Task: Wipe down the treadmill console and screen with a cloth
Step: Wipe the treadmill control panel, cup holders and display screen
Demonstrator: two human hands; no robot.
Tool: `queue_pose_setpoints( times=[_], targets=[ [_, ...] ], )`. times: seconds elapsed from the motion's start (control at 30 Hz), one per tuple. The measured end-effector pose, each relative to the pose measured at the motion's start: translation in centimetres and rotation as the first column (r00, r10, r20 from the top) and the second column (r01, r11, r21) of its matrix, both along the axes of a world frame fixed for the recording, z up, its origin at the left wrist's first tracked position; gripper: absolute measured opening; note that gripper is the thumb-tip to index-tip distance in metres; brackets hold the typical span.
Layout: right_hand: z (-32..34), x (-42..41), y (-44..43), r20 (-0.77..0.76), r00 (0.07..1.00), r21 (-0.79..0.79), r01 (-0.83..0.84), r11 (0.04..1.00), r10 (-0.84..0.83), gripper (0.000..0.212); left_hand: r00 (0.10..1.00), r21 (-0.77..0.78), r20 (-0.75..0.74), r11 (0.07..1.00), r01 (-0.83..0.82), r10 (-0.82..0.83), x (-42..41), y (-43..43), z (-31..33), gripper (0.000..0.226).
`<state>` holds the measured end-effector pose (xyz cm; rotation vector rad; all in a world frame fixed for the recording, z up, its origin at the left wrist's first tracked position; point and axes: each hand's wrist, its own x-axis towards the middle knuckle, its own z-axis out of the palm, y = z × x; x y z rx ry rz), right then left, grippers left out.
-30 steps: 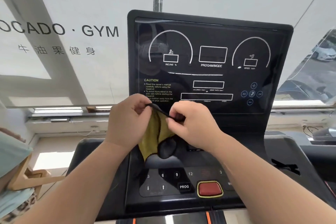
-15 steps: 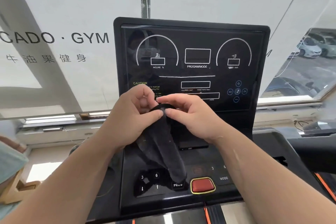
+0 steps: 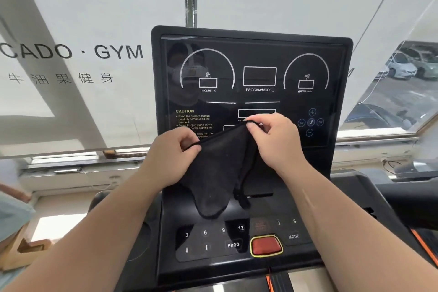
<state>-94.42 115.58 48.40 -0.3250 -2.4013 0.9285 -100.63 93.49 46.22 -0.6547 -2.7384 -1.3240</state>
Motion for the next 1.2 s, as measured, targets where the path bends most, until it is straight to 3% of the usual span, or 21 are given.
queue_pose_setpoints(
  times=[0.27,0.4,0.47,0.6,0.7,0.77,0.9,1.0,1.1,1.2],
  targets=[
    [0.3,-2.9,0.7,-0.147,0.962,-0.137,0.211,0.968,-0.231,0.017,0.998,0.096,-0.043,0.994,0.043,-0.039,-2.3,3.4,2.2,0.01],
    [-1.0,-4.2,0.2,-0.297,0.94,-0.074,0.154,0.985,-0.169,0.021,0.998,0.144,-0.052,0.99,-0.013,0.02,-2.8,4.1,1.9,0.013],
    [-2.2,-5.3,-0.4,-0.299,0.948,0.057,0.134,0.989,-0.111,0.036,1.0,0.154,-0.026,0.988,0.009,-0.005,-2.7,4.1,1.7,0.016],
    [-4.4,-7.2,-0.6,-0.127,0.99,0.392,0.112,0.913,-0.067,0.083,0.997,0.121,-0.023,0.99,0.077,-0.074,-2.5,3.6,1.3,0.016],
    [-5.4,-8.4,-0.5,-0.044,0.992,0.516,0.126,0.847,-0.121,0.092,1.0,0.144,-0.012,0.989,0.03,-0.028,-2.6,2.8,0.6,0.021],
    [-5.7,-8.7,-1.0,-0.036,0.99,0.558,0.131,0.819,-0.134,0.096,0.99,0.167,-0.116,0.984,-0.065,0.085,-2.8,2.1,0.1,0.021],
    [-6.3,-8.6,-2.9,0.013,0.99,0.655,0.1,0.749,-0.144,0.122,0.861,0.27,-0.372,0.928,-0.258,0.347,-3.5,-0.1,-1.3,0.025],
    [-8.4,-8.0,-4.2,0.05,0.998,0.751,-0.008,0.66,-0.045,0.13,0.885,0.329,-0.241,0.891,-0.311,0.398,-4.2,-1.3,-2.7,0.039],
    [-10.7,-7.2,-4.2,0.068,0.992,0.821,-0.117,0.559,0.108,0.127,0.936,0.402,-0.057,0.866,-0.297,0.348,-4.1,-1.4,-3.4,0.053],
    [-9.7,-7.5,-2.4,0.04,0.998,0.828,-0.065,0.556,0.057,0.125,0.954,0.448,-0.031,0.858,-0.252,0.297,-4.4,-1.6,-3.4,0.059]
  ],
)
